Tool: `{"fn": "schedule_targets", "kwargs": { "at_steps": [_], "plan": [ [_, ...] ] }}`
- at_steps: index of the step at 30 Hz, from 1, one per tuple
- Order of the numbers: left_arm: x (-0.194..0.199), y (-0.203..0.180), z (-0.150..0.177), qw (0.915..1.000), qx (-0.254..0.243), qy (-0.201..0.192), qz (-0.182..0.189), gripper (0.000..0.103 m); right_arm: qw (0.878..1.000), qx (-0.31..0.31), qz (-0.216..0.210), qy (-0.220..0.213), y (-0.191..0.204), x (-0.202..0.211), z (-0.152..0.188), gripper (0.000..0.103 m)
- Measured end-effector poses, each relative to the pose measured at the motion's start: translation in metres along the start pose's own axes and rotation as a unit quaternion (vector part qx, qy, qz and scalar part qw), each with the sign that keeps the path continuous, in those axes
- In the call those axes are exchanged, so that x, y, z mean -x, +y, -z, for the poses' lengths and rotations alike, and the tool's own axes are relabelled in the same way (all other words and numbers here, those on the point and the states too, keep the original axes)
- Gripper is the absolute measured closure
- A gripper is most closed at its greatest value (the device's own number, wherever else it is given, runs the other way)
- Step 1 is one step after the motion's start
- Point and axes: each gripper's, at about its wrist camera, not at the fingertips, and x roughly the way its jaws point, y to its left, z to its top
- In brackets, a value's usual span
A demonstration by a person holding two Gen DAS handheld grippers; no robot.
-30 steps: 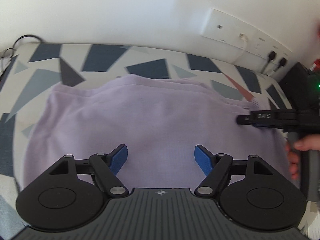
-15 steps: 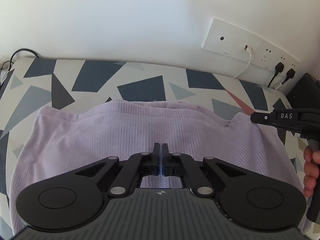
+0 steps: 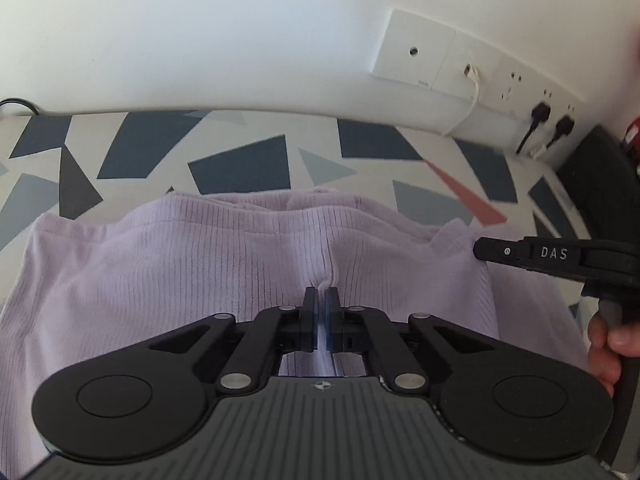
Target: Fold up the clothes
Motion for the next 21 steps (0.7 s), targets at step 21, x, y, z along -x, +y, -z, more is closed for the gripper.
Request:
{"fn": "schedule_targets", "kwargs": {
  "at_steps": [21],
  "plan": [
    [-0.016, 0.018, -0.009, 0.9997, 0.017, 0.001, 0.015, 0.066, 1.000, -0.006, 0.012, -0.023, -0.017, 0.006, 0.005, 0.069]
  ]
}}
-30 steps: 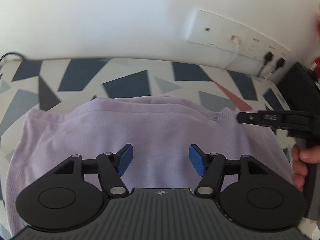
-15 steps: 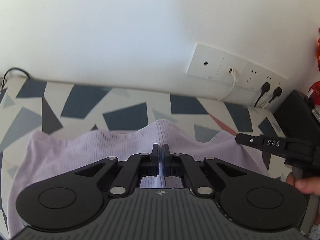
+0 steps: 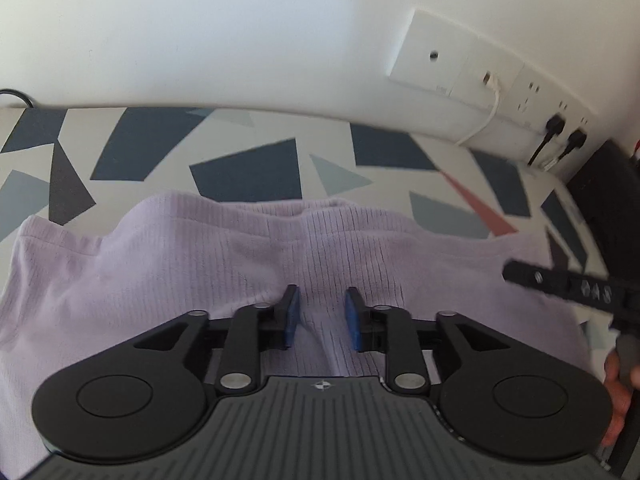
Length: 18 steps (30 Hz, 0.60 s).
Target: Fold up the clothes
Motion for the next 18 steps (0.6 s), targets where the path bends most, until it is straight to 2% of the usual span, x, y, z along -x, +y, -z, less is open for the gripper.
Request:
{"fn": "schedule_targets", "kwargs": {
  "at_steps": [1, 2, 3, 4, 6, 8, 9, 10, 11, 12, 14, 16, 18],
  "plan": [
    [0.011, 0.004, 0.000, 0.9999, 0.002, -0.010, 0.003, 0.062, 1.000, 0.008, -0.003, -0.006, -0.003, 0.011, 0.003, 0.066],
    [0.022, 0.007, 0.000, 0.9998, 0.003, -0.020, 0.004, 0.051, 1.000, 0.019, -0.003, -0.006, -0.005, 0.022, 0.007, 0.064],
    [0.035, 0.011, 0.001, 0.9996, 0.001, -0.030, 0.001, 0.040, 1.000, 0.030, -0.002, -0.003, -0.006, 0.032, 0.011, 0.057],
    [0.046, 0.016, 0.004, 0.9994, 0.000, -0.034, -0.001, 0.037, 0.999, 0.042, -0.003, 0.002, -0.008, 0.041, 0.017, 0.053],
    [0.063, 0.026, 0.012, 0.9995, -0.004, -0.031, 0.000, 0.036, 0.998, 0.065, -0.010, 0.015, -0.008, 0.058, 0.029, 0.051],
    [0.075, 0.034, 0.023, 0.9999, -0.013, -0.010, -0.004, 0.036, 0.996, 0.081, -0.016, 0.031, -0.004, 0.070, 0.042, 0.046],
    [0.078, 0.037, 0.030, 0.9997, -0.021, 0.003, -0.010, 0.034, 0.995, 0.085, -0.017, 0.039, -0.002, 0.074, 0.048, 0.038],
    [0.078, 0.037, 0.037, 0.9991, -0.033, 0.011, -0.024, 0.030, 0.995, 0.089, -0.017, 0.047, 0.001, 0.077, 0.054, 0.030],
    [0.078, 0.038, 0.045, 0.9980, -0.045, 0.019, -0.039, 0.023, 0.994, 0.092, -0.015, 0.054, 0.003, 0.079, 0.060, 0.026],
    [0.077, 0.039, 0.052, 0.9966, -0.055, 0.027, -0.054, 0.021, 0.994, 0.096, -0.010, 0.060, 0.005, 0.078, 0.065, 0.022],
    [0.068, 0.042, 0.064, 0.9940, -0.062, 0.042, -0.079, 0.021, 0.992, 0.104, 0.004, 0.073, 0.010, 0.074, 0.076, 0.018],
    [0.057, 0.045, 0.072, 0.9930, -0.063, 0.051, -0.087, 0.017, 0.988, 0.130, 0.024, 0.084, 0.016, 0.064, 0.085, 0.013],
    [0.051, 0.043, 0.076, 0.9916, -0.068, 0.048, -0.099, 0.009, 0.982, 0.166, 0.038, 0.083, 0.025, 0.057, 0.091, 0.007]
  ]
}}
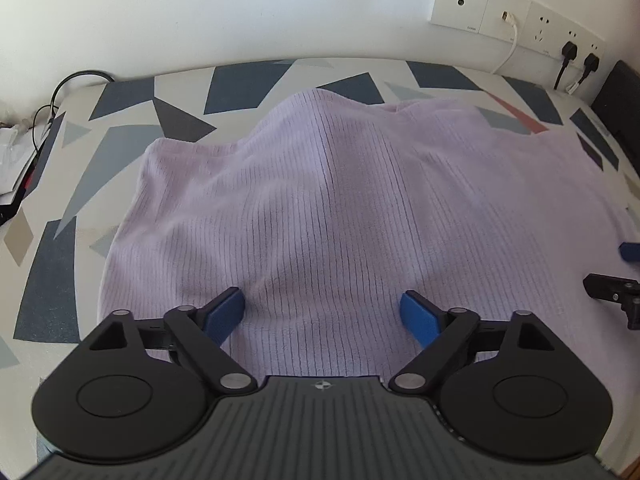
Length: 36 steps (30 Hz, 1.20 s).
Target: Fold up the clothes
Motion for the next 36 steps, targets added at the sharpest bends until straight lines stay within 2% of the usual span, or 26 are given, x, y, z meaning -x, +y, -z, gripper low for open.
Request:
{"fn": "schedule_targets", "kwargs": {
  "at_steps": [3, 8, 12, 16, 20, 23, 26, 31, 36],
  "plan": [
    [-0.012, -0.008, -0.002, 0.9996, -0.006, 0.013, -0.025, 0.000, 1.000, 0.013, 0.014, 0.005, 0.007, -0.008, -0.001, 0.001],
    [-0.018, -0.011, -0.002, 0.9992, -0.002, 0.018, -0.037, 0.000, 1.000, 0.000, 0.026, 0.003, 0.010, -0.015, -0.002, 0.001],
    [-0.018, -0.009, -0.001, 0.9994, -0.009, 0.017, -0.030, 0.000, 0.999, -0.006, 0.034, -0.008, 0.012, -0.013, 0.001, 0.001],
    [-0.019, -0.010, -0.006, 0.9991, -0.009, 0.030, -0.030, 0.000, 0.998, -0.045, 0.050, -0.006, 0.015, 0.007, 0.000, 0.001],
    [-0.018, -0.012, -0.008, 0.9988, -0.011, 0.034, -0.034, 0.000, 0.994, -0.100, 0.028, -0.027, 0.008, 0.039, 0.016, 0.001],
    [-0.015, -0.011, -0.011, 0.9986, -0.004, 0.040, -0.034, 0.000, 0.991, -0.128, 0.034, -0.024, 0.001, 0.053, 0.031, 0.001],
    [-0.004, -0.006, -0.012, 0.9988, 0.012, 0.036, -0.029, 0.000, 0.987, -0.149, 0.054, -0.027, -0.004, 0.067, 0.041, 0.001],
    [0.024, 0.019, -0.006, 0.9989, 0.041, 0.022, 0.004, 0.000, 0.978, -0.193, 0.066, -0.044, -0.005, 0.093, 0.047, 0.001],
    [0.053, 0.056, 0.011, 0.9975, 0.068, 0.009, 0.020, 0.000, 0.976, -0.195, 0.075, -0.060, 0.011, 0.112, 0.049, 0.001]
  ]
}}
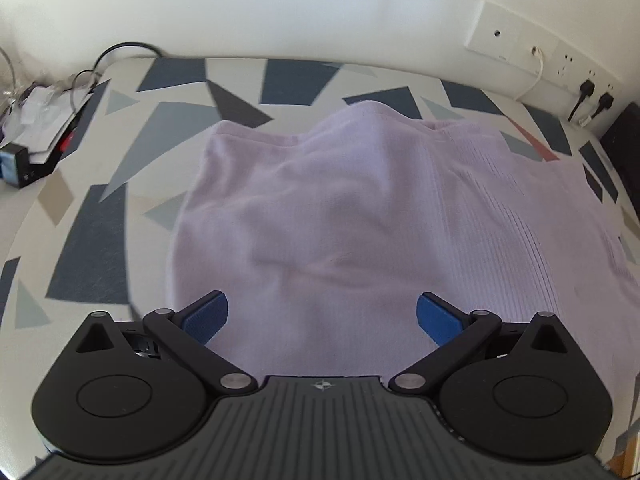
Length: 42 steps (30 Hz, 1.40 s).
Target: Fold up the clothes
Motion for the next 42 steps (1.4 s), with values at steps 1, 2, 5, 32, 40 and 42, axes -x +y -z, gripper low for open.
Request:
{"fn": "schedule_targets", "kwargs": {
  "at_steps": [1, 2, 5, 32, 40, 42],
  "plan": [
    [0.006, 0.008, 0.006, 1.0000, 0.005, 0.000, 0.008, 0.000, 1.000, 0.001, 0.000, -0.003, 0.003, 0.004, 0.001, 0.001],
    [0.012, 0.016, 0.012, 0.9998, 0.009, 0.000, 0.016, 0.000, 1.000, 0.002, 0.000, -0.005, 0.007, 0.007, 0.003, 0.001],
    [0.024, 0.031, 0.032, 0.9993, -0.002, 0.007, 0.035, 0.000, 1.000, 0.006, 0.000, -0.004, 0.020, 0.011, 0.010, 0.001],
    [0.023, 0.087, 0.035, 0.9983, 0.028, -0.017, 0.048, 0.000, 0.999, -0.035, 0.010, -0.016, 0.050, 0.032, -0.005, 0.001],
    [-0.003, 0.081, 0.011, 0.9986, 0.039, -0.009, 0.035, 0.000, 0.999, -0.016, -0.001, -0.028, 0.040, 0.011, -0.042, 0.001],
    [-0.015, 0.077, 0.004, 0.9985, 0.045, 0.000, 0.031, 0.000, 1.000, -0.010, 0.001, -0.028, 0.036, 0.002, -0.052, 0.001]
  ]
}}
